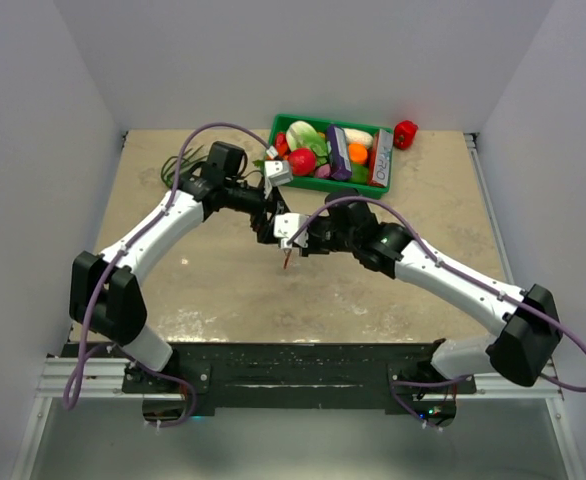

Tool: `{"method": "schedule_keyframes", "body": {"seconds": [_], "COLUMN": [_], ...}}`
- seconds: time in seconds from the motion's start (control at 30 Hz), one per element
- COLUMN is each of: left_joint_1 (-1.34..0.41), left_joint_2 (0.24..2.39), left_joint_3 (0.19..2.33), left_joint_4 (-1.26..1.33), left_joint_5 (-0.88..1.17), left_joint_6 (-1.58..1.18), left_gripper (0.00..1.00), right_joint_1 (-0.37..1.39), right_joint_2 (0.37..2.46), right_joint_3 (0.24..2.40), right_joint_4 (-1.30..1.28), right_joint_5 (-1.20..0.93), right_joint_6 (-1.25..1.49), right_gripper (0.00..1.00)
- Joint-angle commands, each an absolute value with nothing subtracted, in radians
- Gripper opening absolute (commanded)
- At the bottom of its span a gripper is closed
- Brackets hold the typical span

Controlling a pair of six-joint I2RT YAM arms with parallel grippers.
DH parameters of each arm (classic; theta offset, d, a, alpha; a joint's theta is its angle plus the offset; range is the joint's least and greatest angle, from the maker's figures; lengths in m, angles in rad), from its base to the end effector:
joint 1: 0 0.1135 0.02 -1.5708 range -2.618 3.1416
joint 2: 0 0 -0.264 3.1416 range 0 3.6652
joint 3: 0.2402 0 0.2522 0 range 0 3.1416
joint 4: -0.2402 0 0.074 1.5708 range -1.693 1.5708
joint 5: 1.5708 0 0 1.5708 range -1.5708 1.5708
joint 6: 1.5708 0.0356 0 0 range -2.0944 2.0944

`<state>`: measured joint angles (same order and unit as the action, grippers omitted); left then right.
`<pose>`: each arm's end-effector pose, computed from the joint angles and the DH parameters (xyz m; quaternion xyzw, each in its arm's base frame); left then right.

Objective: Remove the keys from the keyring

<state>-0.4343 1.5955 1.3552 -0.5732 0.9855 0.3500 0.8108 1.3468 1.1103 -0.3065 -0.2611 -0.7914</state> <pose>0.2987 -0.1713 0.3093 0.4745 0.6896 -0.4529 0.3069 0.2044 0.2284 0.3158 -0.6646 0.5549 0.1181 0.4863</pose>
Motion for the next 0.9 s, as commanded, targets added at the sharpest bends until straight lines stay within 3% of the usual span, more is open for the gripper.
{"method": "schedule_keyframes", "body": {"seconds": [0.0,0.5,0.87], "left_joint_1": [-0.442,-0.479,-0.492], "left_joint_2": [1.525,1.516,1.381], "left_joint_3": [1.371,1.365,1.299], "left_joint_4": [-0.532,-0.485,-0.335], "left_joint_5": [0.942,0.822,0.707], "left_joint_6": [0.292,0.281,0.213], "left_gripper": [0.94,0.96,0.98], "right_joint_1": [0.818,0.818,0.793], "right_joint_2": [1.357,1.391,1.371], "right_joint_3": [1.123,1.181,1.174], "right_joint_4": [-0.189,-0.176,-0.149], "right_joint_5": [-0.189,-0.199,-0.221], "right_joint_6": [-0.724,-0.571,-0.514], "right_gripper": [0.00,0.00,0.00]}}
